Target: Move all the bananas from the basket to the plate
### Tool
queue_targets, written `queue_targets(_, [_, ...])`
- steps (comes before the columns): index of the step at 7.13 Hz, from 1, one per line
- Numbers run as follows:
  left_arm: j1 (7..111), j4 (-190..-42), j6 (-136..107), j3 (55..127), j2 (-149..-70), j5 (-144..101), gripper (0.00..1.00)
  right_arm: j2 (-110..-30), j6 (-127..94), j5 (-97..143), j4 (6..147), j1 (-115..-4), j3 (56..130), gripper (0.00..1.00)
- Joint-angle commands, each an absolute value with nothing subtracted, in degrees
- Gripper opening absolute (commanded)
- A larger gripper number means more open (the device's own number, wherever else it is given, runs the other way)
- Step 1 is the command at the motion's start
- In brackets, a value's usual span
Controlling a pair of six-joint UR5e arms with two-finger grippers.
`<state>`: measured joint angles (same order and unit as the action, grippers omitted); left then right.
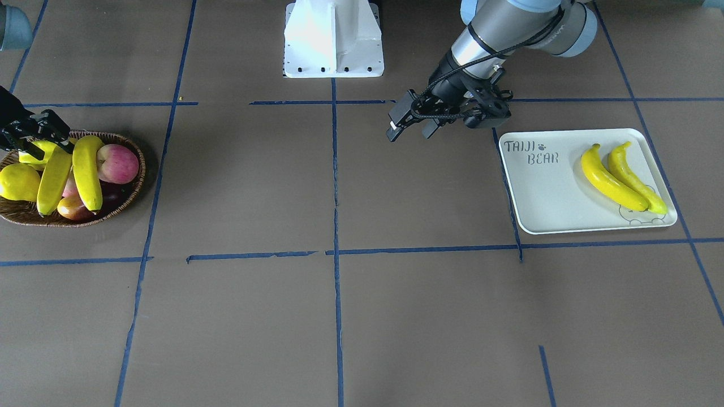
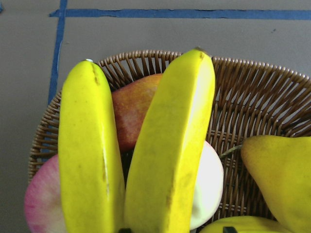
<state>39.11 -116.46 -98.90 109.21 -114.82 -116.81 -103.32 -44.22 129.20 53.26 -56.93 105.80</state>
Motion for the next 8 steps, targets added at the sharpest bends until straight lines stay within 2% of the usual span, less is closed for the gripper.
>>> queue_targets(1, [39.02, -116.46, -98.96, 109.16, -114.87, -116.81, 1.0, -103.45, -44.21, 129.2, 53.26, -56.95, 105.65, 0.7])
queue_targets(5, [39.11, -116.46, -98.96, 109.34, -115.22, -116.81, 0.99, -103.45, -44.21, 129.29, 53.35, -56.87, 104.33, 0.7])
queue_targets(6, [39.02, -116.46, -98.96, 109.34, -115.31, -116.81, 1.0, -103.36, -44.21, 129.46, 53.35, -56.95, 104.33, 0.64])
queue_targets(7, [39.11, -116.46, -98.96, 109.34, -115.31, -116.81, 1.0, -103.36, -44.21, 129.55, 53.26, -56.95, 104.33, 0.43])
queue_targets(8, [39.11, -116.46, -98.96, 109.34, -115.31, -116.81, 1.0, -103.45, -44.21, 129.64, 53.0, -57.04, 104.59, 0.16])
